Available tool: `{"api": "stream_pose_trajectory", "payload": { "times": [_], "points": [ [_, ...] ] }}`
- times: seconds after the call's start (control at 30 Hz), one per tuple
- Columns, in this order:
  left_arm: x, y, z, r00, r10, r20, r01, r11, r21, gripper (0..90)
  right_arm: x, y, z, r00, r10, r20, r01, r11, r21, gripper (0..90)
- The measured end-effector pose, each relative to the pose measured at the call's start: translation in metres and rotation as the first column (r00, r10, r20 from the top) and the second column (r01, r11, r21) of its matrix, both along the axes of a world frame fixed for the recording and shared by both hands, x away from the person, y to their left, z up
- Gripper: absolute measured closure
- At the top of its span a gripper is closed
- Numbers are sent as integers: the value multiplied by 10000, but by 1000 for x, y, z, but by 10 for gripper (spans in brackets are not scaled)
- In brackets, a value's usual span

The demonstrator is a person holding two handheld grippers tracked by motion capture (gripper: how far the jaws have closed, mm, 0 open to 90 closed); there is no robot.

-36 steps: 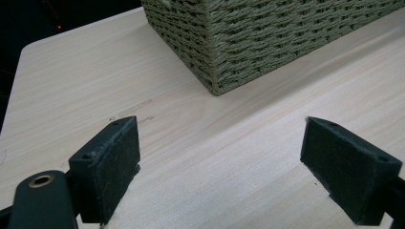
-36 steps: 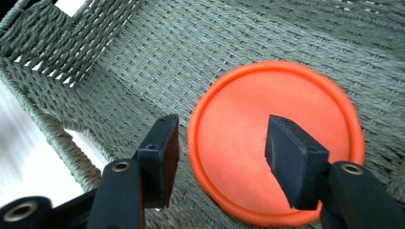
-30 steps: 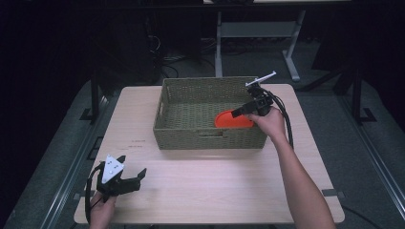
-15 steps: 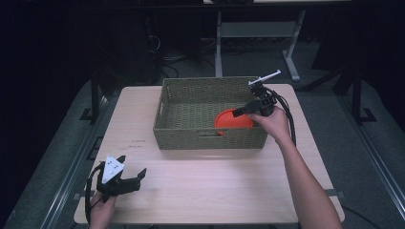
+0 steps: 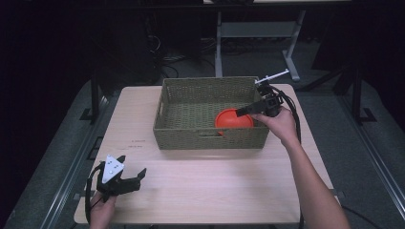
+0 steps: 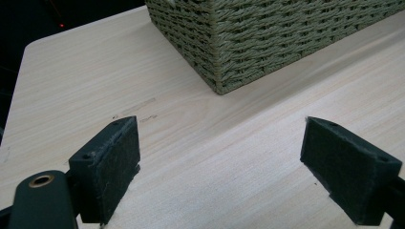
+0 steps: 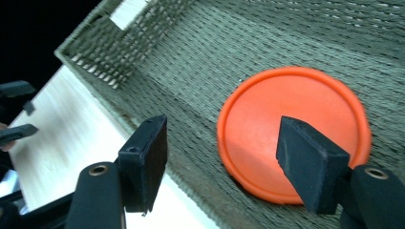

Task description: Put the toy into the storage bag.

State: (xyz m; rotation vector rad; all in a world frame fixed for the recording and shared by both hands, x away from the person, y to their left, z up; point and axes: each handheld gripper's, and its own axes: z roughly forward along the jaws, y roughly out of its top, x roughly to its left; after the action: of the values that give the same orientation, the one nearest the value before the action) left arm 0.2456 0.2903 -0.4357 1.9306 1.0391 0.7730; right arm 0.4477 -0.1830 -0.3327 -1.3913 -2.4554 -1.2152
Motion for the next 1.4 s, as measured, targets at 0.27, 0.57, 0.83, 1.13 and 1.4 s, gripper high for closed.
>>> {"api": "stream_pose_trajectory", "payload": {
  "times": [0.27, 0.57, 0.83, 1.13, 1.4],
  "points": [
    [0, 0, 0, 10000, 5, 11, -5, 10000, 0, 128, -9, -2, 4, 9998, 115, 131, -117, 9999, 93, 336],
    [0, 0, 0, 10000, 12, 11, -12, 10000, 18, 128, -18, -5, 5, 9992, 392, 60, -393, 9990, 233, 344],
    [0, 0, 0, 10000, 13, 4, -13, 10000, 23, 128, -30, -12, 6, 9988, 445, 179, -451, 9983, 356, 339],
    [1, -1, 0, 10000, 2, 18, -2, 10000, 20, 128, -42, -22, 0, 9986, 390, 363, -413, 9970, 660, 332],
    [1, -1, 0, 10000, 7, 27, -7, 10000, 13, 128, -56, -29, 2, 9975, 437, 559, -477, 9963, 716, 330]
  ]
}}
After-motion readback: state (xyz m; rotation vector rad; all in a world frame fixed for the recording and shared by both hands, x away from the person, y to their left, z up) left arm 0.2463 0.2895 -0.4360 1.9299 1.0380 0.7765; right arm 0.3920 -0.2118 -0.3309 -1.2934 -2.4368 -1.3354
